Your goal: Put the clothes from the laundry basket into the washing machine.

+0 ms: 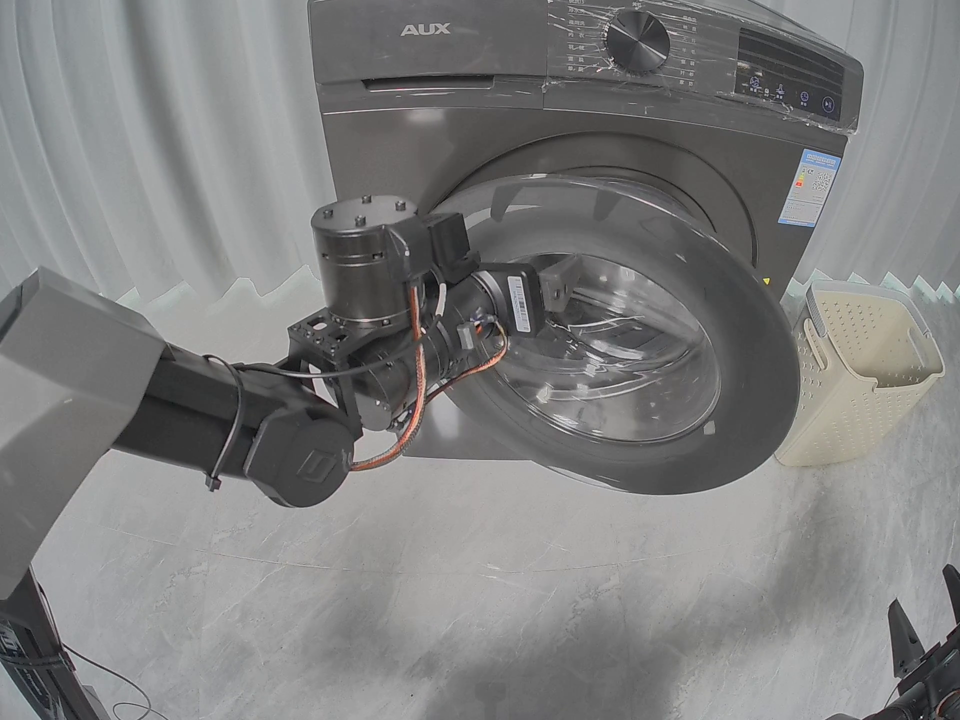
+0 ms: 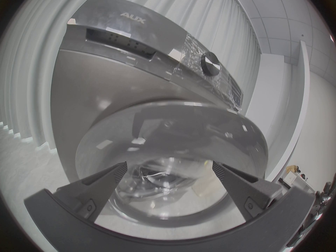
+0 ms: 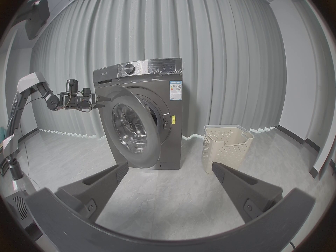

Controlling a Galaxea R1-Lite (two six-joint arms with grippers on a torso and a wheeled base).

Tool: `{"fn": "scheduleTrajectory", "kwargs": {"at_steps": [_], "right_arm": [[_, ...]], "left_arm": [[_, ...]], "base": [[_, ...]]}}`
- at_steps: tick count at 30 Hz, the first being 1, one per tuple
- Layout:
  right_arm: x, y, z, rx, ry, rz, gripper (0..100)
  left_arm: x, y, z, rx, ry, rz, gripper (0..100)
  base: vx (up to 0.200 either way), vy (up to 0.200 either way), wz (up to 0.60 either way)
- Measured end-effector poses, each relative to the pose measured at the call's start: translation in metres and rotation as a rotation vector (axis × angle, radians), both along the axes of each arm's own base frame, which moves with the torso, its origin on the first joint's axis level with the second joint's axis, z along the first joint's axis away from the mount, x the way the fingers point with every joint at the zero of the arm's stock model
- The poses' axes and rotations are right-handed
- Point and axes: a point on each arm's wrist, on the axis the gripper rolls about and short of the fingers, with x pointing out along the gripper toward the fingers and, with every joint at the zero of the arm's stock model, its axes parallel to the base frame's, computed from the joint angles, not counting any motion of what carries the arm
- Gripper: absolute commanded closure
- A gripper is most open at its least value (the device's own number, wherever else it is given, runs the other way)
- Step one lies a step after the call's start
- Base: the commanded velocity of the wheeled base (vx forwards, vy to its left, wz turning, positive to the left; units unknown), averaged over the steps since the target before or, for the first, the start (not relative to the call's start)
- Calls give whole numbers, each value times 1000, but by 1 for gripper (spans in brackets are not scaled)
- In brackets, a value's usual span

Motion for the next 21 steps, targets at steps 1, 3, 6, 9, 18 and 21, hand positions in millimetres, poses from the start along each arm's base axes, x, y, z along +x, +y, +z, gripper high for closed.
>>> {"fn": "scheduleTrajectory", "kwargs": {"at_steps": [1,3,6,9,18,21], "right_arm": [[0,0,0,0,0,0,0],[0,0,0,0,0,-1,0],[0,0,0,1,0,-1,0],[0,0,0,1,0,-1,0],[0,0,0,-2,0,1,0],[0,0,0,-4,0,2,0]], "left_arm": [[-2,1,-4,8,11,1,0],[-8,5,-11,28,36,2,0],[-24,17,-15,54,66,0,0],[-47,34,-13,72,85,-3,0],[-135,106,4,86,72,-6,0],[-164,132,8,90,50,1,0]], "base": [[0,0,0],[0,0,0],[0,0,0],[0,0,0],[0,0,0],[0,0,0]]}}
